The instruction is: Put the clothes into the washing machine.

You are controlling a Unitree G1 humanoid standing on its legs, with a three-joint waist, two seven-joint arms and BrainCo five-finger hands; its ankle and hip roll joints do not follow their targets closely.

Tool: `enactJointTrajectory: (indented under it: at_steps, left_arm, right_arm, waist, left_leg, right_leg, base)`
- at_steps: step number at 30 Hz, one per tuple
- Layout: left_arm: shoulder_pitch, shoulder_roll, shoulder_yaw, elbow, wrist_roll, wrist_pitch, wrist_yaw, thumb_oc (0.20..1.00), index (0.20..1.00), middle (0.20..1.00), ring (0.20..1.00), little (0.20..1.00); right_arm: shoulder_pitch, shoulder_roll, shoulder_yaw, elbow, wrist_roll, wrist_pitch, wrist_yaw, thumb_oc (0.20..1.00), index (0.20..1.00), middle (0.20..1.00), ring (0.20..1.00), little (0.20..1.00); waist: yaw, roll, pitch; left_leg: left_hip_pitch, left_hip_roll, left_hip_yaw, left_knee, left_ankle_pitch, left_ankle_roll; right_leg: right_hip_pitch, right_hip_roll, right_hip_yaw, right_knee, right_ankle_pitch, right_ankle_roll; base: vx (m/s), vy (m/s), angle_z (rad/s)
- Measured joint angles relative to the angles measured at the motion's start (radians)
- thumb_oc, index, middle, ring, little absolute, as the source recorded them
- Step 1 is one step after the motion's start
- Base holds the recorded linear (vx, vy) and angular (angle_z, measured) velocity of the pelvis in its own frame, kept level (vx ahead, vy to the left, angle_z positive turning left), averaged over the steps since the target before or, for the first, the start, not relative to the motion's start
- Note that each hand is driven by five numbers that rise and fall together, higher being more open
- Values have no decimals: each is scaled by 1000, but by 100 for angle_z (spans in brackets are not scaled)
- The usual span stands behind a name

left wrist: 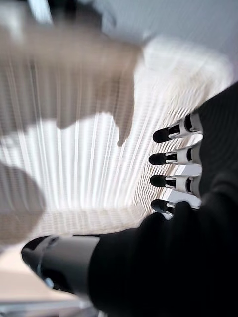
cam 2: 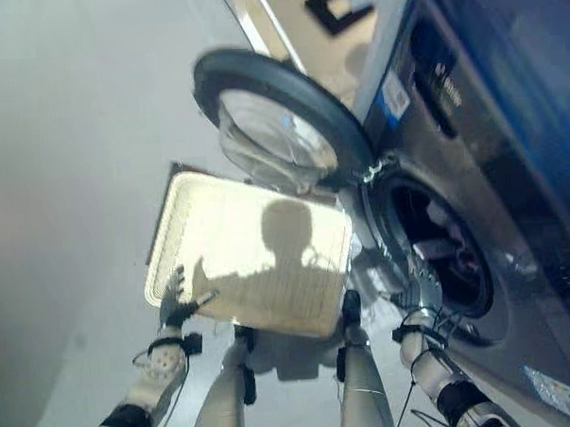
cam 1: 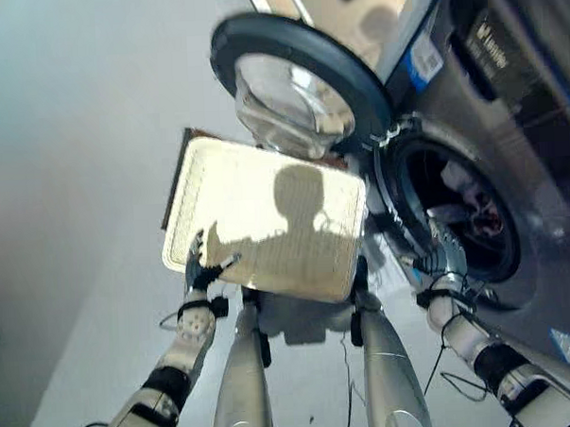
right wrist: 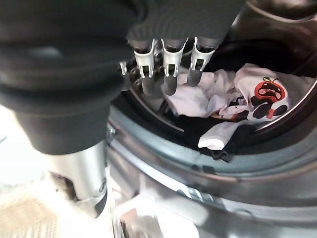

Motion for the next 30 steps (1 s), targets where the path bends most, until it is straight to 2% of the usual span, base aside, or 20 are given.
enactJointTrajectory:
  at_steps: [2, 3, 6, 7, 8, 9, 12, 13, 15, 19, 24, 26, 30]
  left_arm:
    - [6, 6, -3, 31, 15, 10, -36, 1000, 1000, 1000, 1000, 1000]
    - [28, 5, -4, 83, 40, 16, -73, 1000, 1000, 1000, 1000, 1000]
    - [86, 2, 4, 143, 48, 14, -126, 1000, 1000, 1000, 1000, 1000]
    - [135, 3, 6, 168, 57, 16, -146, 1000, 1000, 1000, 1000, 1000]
    - [135, 3, 6, 168, 57, 16, -146, 1000, 1000, 1000, 1000, 1000]
    - [184, -1, 28, 173, 67, 20, -176, 1000, 1000, 1000, 1000, 1000]
    - [253, -22, 72, 197, 67, 30, -217, 1000, 1000, 1000, 1000, 1000]
    - [286, -26, 88, 215, 66, 35, -263, 1000, 1000, 1000, 1000, 1000]
    - [308, -32, 101, 228, 65, 37, -313, 1000, 1000, 1000, 1000, 1000]
    - [325, -64, 122, 287, 56, 110, -437, 1000, 1000, 1000, 1000, 1000]
    - [349, -91, 156, 365, 67, 183, -496, 1000, 1000, 1000, 1000, 1000]
    - [359, -90, 161, 378, 66, 208, -507, 1000, 1000, 1000, 1000, 1000]
    - [366, -91, 164, 388, 64, 245, -536, 1000, 1000, 1000, 1000, 1000]
  right_arm:
    - [7, 1, -1, 20, 0, -20, 36, 1000, 1000, 1000, 1000, 1000]
    - [20, 21, -1, 70, 0, -40, 78, 1000, 1000, 1000, 1000, 1000]
    - [87, 49, -5, 101, 0, -83, 136, 1000, 1000, 1000, 1000, 1000]
    - [141, 65, -5, 113, 1, -101, 179, 1000, 1000, 1000, 1000, 1000]
    - [141, 65, -5, 113, 1, -101, 179, 1000, 1000, 1000, 1000, 1000]
    - [186, 84, -10, 140, 9, -108, 245, 1000, 1000, 1000, 1000, 1000]
    - [265, 129, -22, 235, 62, -108, 351, 1000, 1000, 1000, 1000, 1000]
    - [275, 157, -59, 306, 126, -98, 431, 1000, 1000, 1000, 1000, 1000]
    - [283, 166, -92, 370, 175, -90, 500, 1000, 1000, 1000, 1000, 1000]
    - [285, 187, -177, 499, 294, 10, 644, 1000, 1000, 1000, 1000, 1000]
    - [306, 186, -256, 589, 340, 117, 704, 1000, 1000, 1000, 1000, 1000]
    - [323, 183, -286, 607, 336, 148, 720, 1000, 1000, 1000, 1000, 1000]
    - [329, 181, -291, 638, 327, 180, 743, 1000, 1000, 1000, 1000, 1000]
  waist:
    - [18, 1, 1]
    - [23, 2, 2]
    - [25, 4, -8]
    - [28, 4, -69]
    - [28, 4, -69]
    - [37, 11, -121]
    - [44, 14, -219]
    - [44, 15, -261]
    - [46, 22, -300]
    - [45, 37, -372]
    - [44, 50, -436]
    - [43, 43, -444]
    - [44, 44, -461]
  left_leg:
    - [42, 3, 0, -17, 0, 4]
    - [127, 4, 0, -44, 7, 4]
    - [267, 8, -1, -92, -4, 12]
    - [294, 11, 0, -112, -9, 9]
    - [294, 11, 0, -112, -9, 9]
    - [314, 15, 0, -131, -7, 11]
    - [364, 18, -1, -139, -24, 9]
    - [385, 14, -3, -139, -29, 8]
    - [392, 13, -4, -140, -35, 10]
    - [418, 15, -13, -144, -49, 8]
    - [440, 25, 5, -144, -54, 8]
    - [454, 29, 7, -144, -58, 2]
    - [469, 35, 7, -144, -58, 2]
  right_leg:
    - [48, 2, -7, -27, 11, 1]
    - [153, 3, -20, -80, 23, 5]
    - [318, 2, -45, -163, 34, 8]
    - [348, 2, -51, -193, 34, 7]
    - [348, 2, -51, -193, 34, 7]
    - [384, 4, -63, -225, 41, 7]
    - [464, 7, -79, -284, 46, 8]
    - [494, 8, -88, -298, 49, 11]
    - [506, 5, -94, -302, 44, 10]
    - [545, 7, -109, -302, 25, 10]
    - [568, 12, -110, -302, 14, 7]
    - [582, 14, -110, -303, 11, 6]
    - [597, 22, -108, -302, 10, 3]
  base:
    - [36, -6, 5]
    - [101, -16, 8]
    - [183, -31, 12]
    - [149, -27, 5]
    - [122, -28, 9]
    - [119, -17, 11]
    - [209, 6, 11]
    - [181, 46, 11]
    - [185, 52, 9]
    - [123, 40, 7]
    - [116, 31, 1]
    - [118, 24, 0]
    - [75, -1, 1]
